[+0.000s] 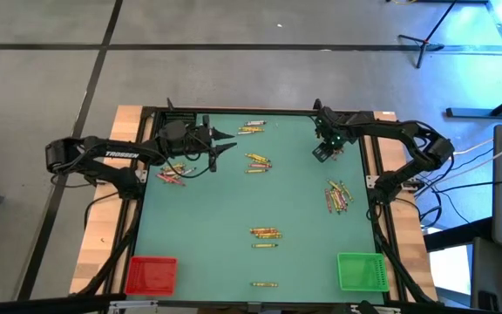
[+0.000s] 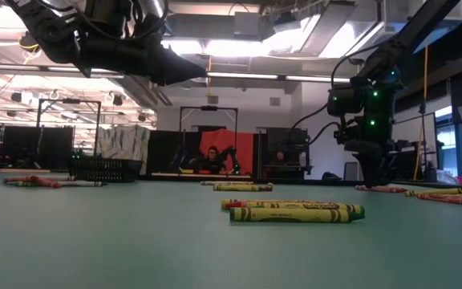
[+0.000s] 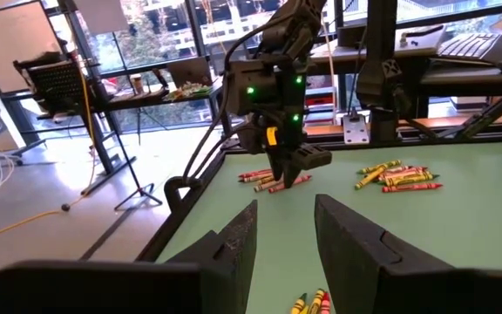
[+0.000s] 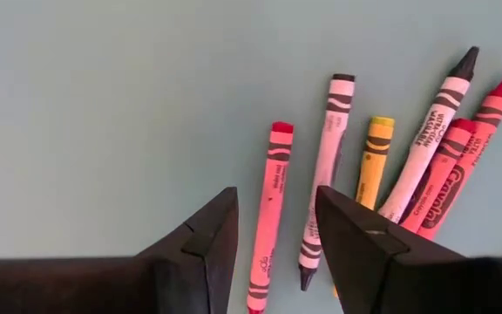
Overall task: Sort crayons
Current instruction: Put the red crayon into the green bin
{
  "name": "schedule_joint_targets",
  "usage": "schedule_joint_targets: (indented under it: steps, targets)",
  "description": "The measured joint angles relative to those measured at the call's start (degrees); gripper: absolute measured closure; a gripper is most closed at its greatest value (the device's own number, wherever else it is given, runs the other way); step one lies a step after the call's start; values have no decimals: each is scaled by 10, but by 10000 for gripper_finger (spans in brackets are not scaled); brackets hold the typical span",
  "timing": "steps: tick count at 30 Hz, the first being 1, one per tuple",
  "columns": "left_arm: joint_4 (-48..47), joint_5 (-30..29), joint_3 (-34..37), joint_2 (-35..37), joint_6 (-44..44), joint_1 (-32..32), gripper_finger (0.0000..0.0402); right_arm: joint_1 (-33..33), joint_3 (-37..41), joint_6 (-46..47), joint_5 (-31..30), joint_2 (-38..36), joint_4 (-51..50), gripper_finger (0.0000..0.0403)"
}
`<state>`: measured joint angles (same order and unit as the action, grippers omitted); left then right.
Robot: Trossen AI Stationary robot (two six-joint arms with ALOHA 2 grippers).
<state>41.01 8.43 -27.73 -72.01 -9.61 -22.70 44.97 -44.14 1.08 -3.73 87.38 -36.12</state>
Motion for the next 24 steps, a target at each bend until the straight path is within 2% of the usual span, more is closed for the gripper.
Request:
schedule_joint_targets:
  steps: [15, 18, 24]
  targets:
    - [0, -1, -1, 0, 1, 0, 299, 1, -2, 0, 8, 24, 2, 255]
    - [0, -1, -1, 0, 1, 0, 299, 0, -2, -1, 9, 24, 2, 283]
    - [0, -3, -1, 0, 1, 0, 299, 0, -1, -17, 13, 25, 5, 364]
